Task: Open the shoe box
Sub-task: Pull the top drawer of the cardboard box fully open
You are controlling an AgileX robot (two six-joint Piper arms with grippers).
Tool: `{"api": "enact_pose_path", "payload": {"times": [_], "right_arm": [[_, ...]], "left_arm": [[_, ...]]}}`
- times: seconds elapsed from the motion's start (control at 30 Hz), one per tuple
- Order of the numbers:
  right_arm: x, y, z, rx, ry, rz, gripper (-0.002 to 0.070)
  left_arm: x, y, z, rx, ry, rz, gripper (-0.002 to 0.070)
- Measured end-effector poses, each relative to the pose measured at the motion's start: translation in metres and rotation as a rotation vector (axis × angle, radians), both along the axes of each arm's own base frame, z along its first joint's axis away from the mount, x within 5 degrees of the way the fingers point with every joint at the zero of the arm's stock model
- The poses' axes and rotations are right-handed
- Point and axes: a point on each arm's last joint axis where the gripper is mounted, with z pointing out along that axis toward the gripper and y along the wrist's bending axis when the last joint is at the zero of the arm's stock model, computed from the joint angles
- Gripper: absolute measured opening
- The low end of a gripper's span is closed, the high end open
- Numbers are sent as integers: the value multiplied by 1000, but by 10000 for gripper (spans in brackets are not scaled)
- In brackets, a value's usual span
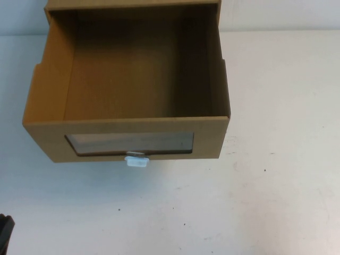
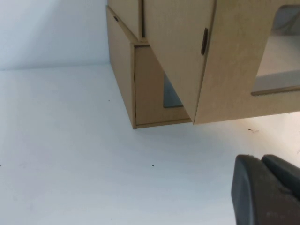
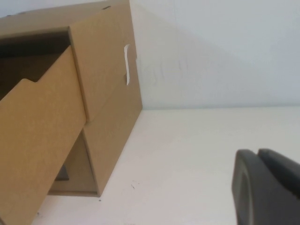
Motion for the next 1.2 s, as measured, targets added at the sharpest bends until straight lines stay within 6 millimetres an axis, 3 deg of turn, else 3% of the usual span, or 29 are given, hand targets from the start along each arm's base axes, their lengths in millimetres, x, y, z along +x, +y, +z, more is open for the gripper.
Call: {"api": "enact_pose_path", "payload": {"times": [0.23, 0.4, 0.53, 0.63, 0.9, 1.2], "right_arm": [[-5, -9, -10, -107, 9, -57, -13], [-32, -27, -35, -113, -26, -217, -13], [-49, -30, -61, -110, -63, -249, -14], [-57, -29, -66, -110, -75, -241, -14], [-62, -25, -93, -145, 213, -173, -14], [-63, -24, -97, -143, 257, -161, -14]], "left_arm": [[0, 0, 0, 0, 0, 0, -5], [0, 0, 0, 0, 0, 0, -5], [0, 0, 0, 0, 0, 0, -5], [0, 0, 0, 0, 0, 0, -5], [0, 0, 0, 0, 2, 0, -5], [0, 0, 0, 0, 2, 0, -5]]}}
